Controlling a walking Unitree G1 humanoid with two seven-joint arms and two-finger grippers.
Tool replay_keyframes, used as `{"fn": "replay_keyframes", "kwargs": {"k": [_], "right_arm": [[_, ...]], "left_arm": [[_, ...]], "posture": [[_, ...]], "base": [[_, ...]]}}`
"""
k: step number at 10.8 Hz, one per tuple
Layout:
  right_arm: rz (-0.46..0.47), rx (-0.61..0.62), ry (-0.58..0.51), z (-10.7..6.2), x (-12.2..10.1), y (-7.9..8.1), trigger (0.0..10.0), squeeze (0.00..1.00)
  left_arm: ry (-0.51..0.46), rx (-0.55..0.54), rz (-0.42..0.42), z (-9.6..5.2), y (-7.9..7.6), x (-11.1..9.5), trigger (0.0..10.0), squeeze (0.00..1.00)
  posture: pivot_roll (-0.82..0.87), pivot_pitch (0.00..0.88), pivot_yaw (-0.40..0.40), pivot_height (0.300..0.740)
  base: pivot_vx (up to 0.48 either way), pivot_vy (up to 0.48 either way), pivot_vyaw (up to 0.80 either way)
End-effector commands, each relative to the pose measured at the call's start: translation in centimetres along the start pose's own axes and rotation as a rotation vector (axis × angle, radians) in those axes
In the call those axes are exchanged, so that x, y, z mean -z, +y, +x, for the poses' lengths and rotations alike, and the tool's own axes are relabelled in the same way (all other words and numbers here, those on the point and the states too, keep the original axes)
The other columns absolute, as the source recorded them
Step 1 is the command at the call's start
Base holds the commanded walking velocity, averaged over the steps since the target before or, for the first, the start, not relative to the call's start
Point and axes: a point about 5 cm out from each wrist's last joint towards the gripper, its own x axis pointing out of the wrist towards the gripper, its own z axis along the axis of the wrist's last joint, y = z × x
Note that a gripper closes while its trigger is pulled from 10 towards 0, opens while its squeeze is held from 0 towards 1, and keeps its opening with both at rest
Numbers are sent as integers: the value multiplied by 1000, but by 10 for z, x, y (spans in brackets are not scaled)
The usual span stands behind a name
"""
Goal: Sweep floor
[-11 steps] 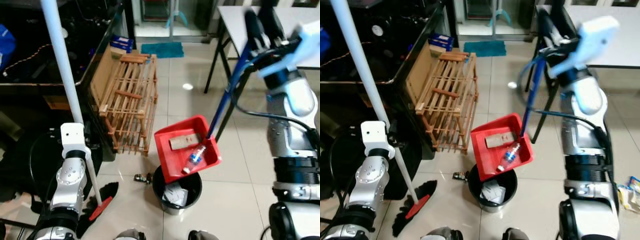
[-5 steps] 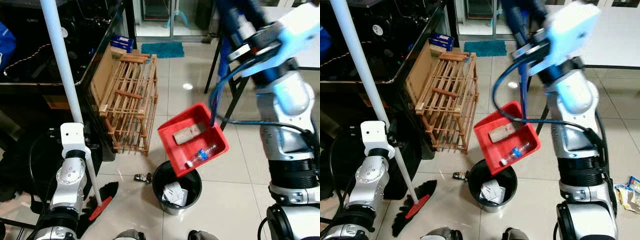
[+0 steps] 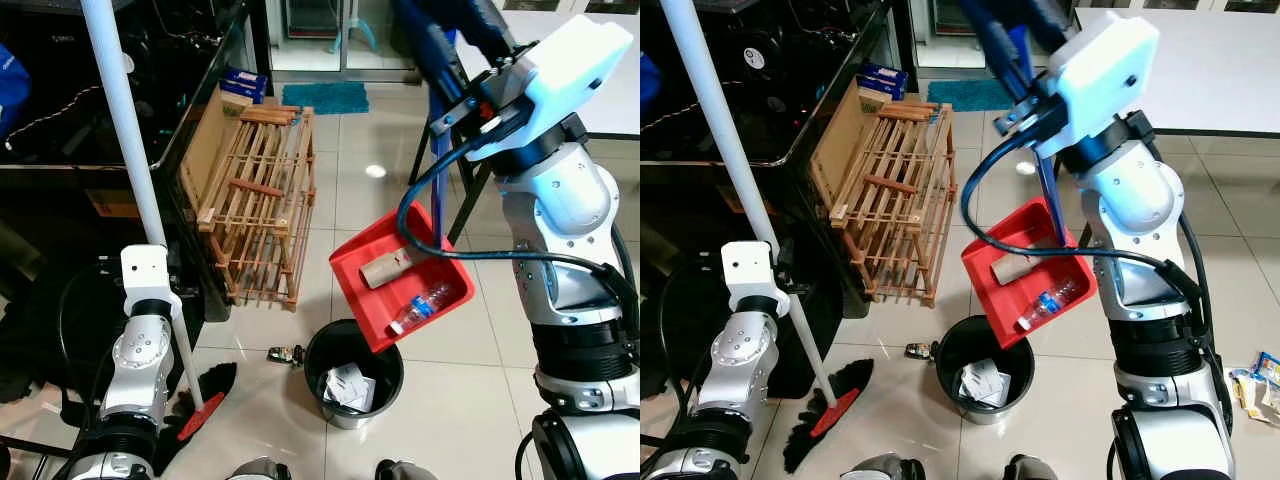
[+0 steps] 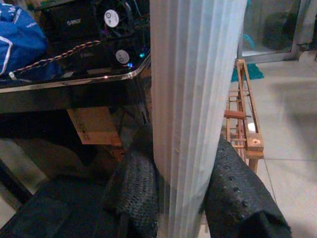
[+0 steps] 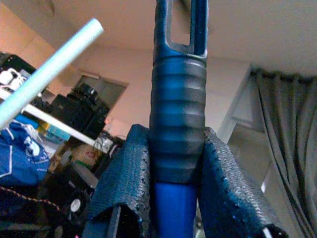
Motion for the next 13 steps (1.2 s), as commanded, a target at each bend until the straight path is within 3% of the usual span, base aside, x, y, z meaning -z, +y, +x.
{"fn": "replay_keyframes", "kwargs": {"k": [1,4,6,13], "right_arm": [[-80,-27,-112,10,-24,-2,10000,0],[-136,-46,-140,14,-31,-1,10000,0],[63,49,-106,15,-24,-6,10000,0],[-12,8,-101,15,-26,-2,10000,0]], "left_arm": [[4,-5,-5,0,-1,1,10000,0],[2,-8,-5,1,0,1,10000,0],[1,-9,-5,1,1,0,10000,0],[1,-8,-7,1,0,0,10000,0]], "posture": [[-14,73,40,740],[-12,71,39,740],[-10,71,39,740],[-9,74,38,740]], "base": [[0,0,0],[0,0,0],[0,0,0],[0,0,0]]}}
